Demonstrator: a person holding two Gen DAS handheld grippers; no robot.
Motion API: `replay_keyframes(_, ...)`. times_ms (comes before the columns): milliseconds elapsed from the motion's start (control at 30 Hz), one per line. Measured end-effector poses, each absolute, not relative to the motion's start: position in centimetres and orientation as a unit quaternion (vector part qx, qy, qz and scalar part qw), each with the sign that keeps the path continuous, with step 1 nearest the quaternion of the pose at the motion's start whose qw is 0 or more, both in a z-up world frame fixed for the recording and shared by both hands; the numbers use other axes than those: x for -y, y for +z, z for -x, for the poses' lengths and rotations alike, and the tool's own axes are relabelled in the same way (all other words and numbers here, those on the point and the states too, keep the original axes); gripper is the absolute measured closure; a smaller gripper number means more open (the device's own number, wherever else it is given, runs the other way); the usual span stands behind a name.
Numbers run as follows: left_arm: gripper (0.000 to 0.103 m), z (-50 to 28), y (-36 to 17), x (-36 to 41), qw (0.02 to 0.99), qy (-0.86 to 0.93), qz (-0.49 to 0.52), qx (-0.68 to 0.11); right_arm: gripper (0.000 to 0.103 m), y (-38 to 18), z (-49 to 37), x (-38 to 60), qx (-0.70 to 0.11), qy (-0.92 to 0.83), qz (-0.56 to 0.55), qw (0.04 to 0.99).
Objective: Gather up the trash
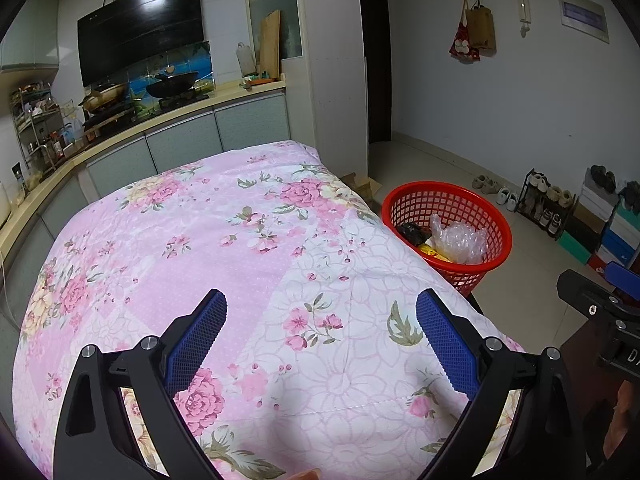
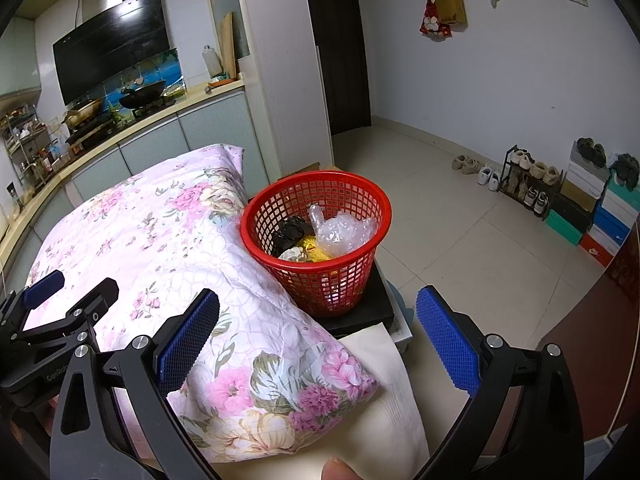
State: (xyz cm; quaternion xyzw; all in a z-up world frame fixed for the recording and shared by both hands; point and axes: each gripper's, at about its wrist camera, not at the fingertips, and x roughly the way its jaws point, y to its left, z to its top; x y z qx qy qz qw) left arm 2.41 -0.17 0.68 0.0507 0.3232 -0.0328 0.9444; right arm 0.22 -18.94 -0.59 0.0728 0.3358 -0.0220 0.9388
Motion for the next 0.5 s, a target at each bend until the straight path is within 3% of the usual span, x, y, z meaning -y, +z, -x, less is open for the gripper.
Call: replay_keyframes(500, 0.011, -2.53, 0.27, 0.09, 0.943, -0.039, -0.047, -0.327, 0.007, -0.93, -0.08, 19.05, -0.340, -0.022, -0.072, 0.937)
